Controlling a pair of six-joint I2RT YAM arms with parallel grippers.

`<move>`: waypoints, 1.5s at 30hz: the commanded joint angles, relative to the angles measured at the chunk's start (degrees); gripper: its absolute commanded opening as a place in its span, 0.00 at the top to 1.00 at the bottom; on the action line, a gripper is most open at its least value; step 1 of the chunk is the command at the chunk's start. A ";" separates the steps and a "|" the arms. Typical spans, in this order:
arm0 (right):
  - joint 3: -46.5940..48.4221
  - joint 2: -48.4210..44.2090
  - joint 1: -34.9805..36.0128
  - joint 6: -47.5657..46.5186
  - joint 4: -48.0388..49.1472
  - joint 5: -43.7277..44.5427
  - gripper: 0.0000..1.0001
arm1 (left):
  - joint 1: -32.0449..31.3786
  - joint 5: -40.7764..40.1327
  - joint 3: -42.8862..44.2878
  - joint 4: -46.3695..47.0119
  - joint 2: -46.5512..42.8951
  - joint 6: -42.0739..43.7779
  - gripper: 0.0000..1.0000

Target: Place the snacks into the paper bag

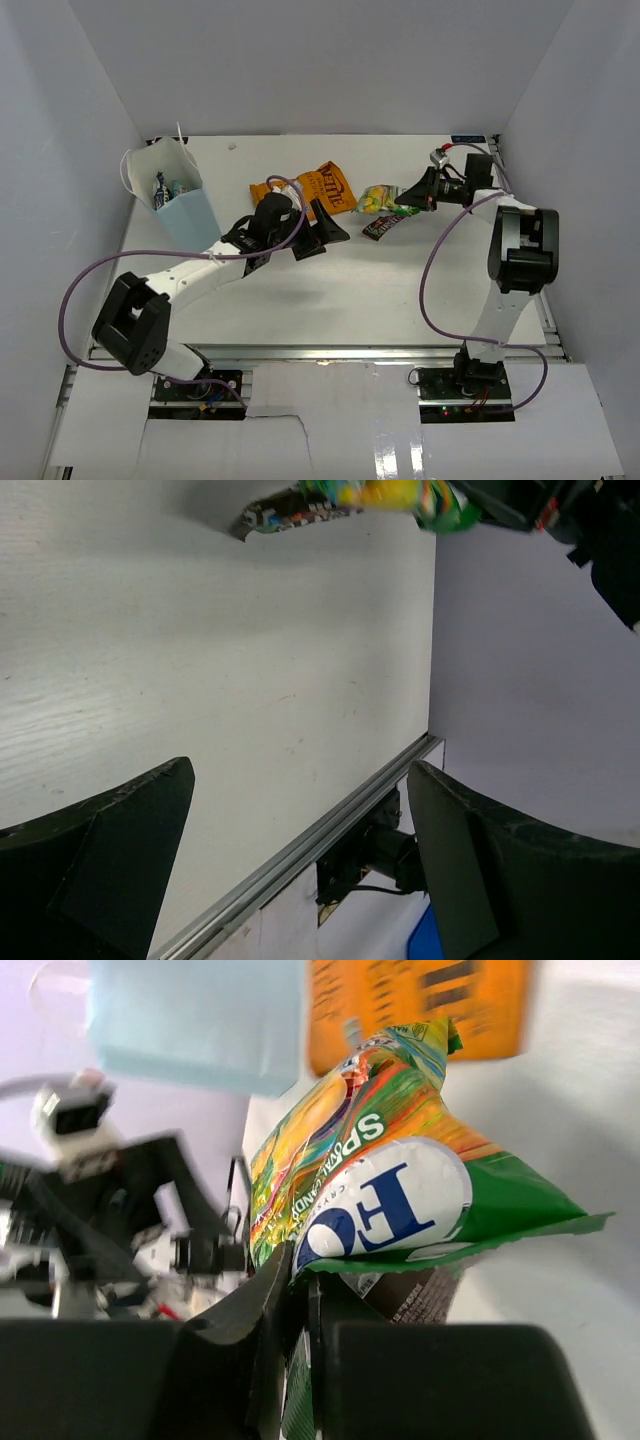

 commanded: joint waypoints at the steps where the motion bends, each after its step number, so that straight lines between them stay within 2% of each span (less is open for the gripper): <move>1: -6.28 -10.35 -0.11 -14.21 -5.02 -15.81 0.92 | -1.04 -0.34 3.49 6.71 2.74 -4.47 0.02; 2: -7.80 -13.93 -0.11 -17.29 -8.01 -15.73 0.92 | -1.65 -0.17 3.94 6.80 3.62 -5.44 0.02; 3: -9.03 -15.54 -0.20 -20.36 -14.91 -15.64 0.92 | -1.92 0.01 4.38 7.07 4.33 -5.88 0.02; 5: -9.57 -18.70 -0.11 -36.67 -27.30 -14.15 0.92 | -2.71 0.10 5.34 7.77 6.18 -7.46 0.02; 6: -8.87 -19.24 -0.11 -43.53 -40.60 -12.75 0.92 | -2.97 0.19 5.52 9.08 6.53 -7.90 0.02; 7: -8.69 -19.68 -0.11 -53.08 -44.65 -12.13 0.92 | -3.24 0.27 5.52 9.79 6.97 -8.43 0.02; 12: -12.21 -25.74 -1.34 -57.82 -47.93 -6.95 0.92 | -4.90 -1.21 5.44 10.85 6.01 -10.45 0.02; 17: -9.40 -22.59 -1.34 -73.70 -64.25 -8.87 0.92 | -6.05 -1.57 4.47 10.94 5.39 -11.77 0.02; 19: -8.96 -22.15 -1.34 -75.75 -66.04 -9.22 0.92 | -6.84 -1.48 4.38 10.94 6.00 -12.56 0.02; 22: -6.85 -21.01 -1.26 -84.97 -74.54 -11.42 0.92 | -8.07 -1.57 4.55 10.94 7.58 -13.53 0.02; 24: -5.45 -20.30 -1.34 -88.13 -77.63 -12.38 0.92 | -8.60 -1.14 5.17 11.11 9.42 -13.71 0.02; 31: -5.88 -21.18 -1.34 -88.51 -77.74 -13.00 0.92 | -10.44 -0.43 8.68 11.02 13.64 -13.35 0.02; 33: -6.05 -21.26 -1.34 -88.60 -77.65 -13.09 0.92 | -10.62 0.36 10.09 11.55 14.61 -12.92 0.05; 38: -7.02 -20.91 -1.34 -89.48 -77.65 -13.09 0.92 | -11.23 3.96 15.97 11.46 18.31 -11.25 0.25; 45: -6.84 -18.81 -1.34 -89.39 -77.56 -11.51 0.87 | -11.24 7.65 17.65 11.46 19.80 -10.45 0.50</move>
